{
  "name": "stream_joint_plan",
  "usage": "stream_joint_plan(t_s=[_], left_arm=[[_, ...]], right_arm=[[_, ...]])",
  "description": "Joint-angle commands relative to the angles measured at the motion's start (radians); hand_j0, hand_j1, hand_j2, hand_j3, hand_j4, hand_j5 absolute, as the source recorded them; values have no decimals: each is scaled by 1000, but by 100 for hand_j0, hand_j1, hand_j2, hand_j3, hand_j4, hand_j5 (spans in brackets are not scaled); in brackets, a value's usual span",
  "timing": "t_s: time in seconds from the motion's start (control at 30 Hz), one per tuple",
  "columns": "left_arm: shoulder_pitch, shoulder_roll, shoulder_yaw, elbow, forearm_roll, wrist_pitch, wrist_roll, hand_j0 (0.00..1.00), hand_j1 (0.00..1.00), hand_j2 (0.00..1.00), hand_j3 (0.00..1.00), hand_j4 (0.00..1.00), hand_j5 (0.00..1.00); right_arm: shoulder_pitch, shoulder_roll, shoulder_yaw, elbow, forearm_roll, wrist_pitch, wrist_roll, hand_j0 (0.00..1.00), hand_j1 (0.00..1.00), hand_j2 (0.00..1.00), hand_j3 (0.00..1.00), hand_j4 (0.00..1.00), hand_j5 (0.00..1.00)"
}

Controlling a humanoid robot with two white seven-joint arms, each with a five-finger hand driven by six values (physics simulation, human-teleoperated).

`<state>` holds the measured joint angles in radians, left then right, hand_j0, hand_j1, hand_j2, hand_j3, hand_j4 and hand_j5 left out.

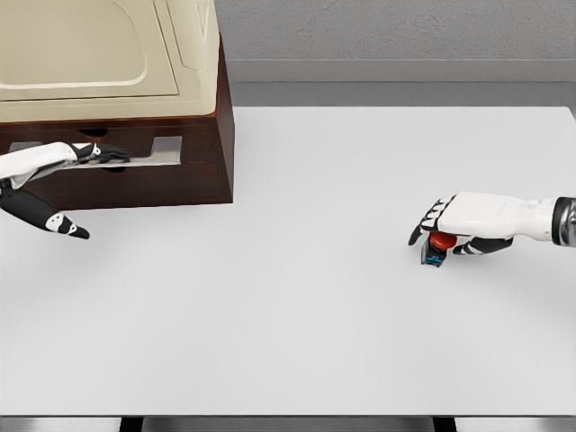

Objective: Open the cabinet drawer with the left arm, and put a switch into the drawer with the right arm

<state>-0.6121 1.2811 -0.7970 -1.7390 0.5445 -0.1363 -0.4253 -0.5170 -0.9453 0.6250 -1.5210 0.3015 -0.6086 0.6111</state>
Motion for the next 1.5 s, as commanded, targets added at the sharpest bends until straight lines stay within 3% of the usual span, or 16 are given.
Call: stream_joint_plan(t_s=[0.0,0.57,0.73,0.93,1.47], left_arm=[[2,6,-13,4,-43,0,-16,100,100,100,100,100,100],[23,50,-14,-24,-11,-5,-44,100,100,100,100,100,100],[23,69,-16,-24,-6,-8,-90,100,100,100,100,100,100],[22,75,-14,-24,-6,-8,-182,100,100,100,100,100,100],[17,99,-10,-22,46,-11,-186,100,100,100,100,100,100]], right_arm=[[2,-1,1,-1,-5,0,0,72,72,72,72,72,72],[0,-9,13,-7,-10,-2,0,56,56,56,56,56,56],[-3,-9,12,-7,-13,-2,0,50,50,50,50,50,50],[-9,-9,7,-7,-27,-2,0,50,50,50,50,50,50],[-44,11,2,-11,-33,-2,0,49,49,49,49,49,49]])
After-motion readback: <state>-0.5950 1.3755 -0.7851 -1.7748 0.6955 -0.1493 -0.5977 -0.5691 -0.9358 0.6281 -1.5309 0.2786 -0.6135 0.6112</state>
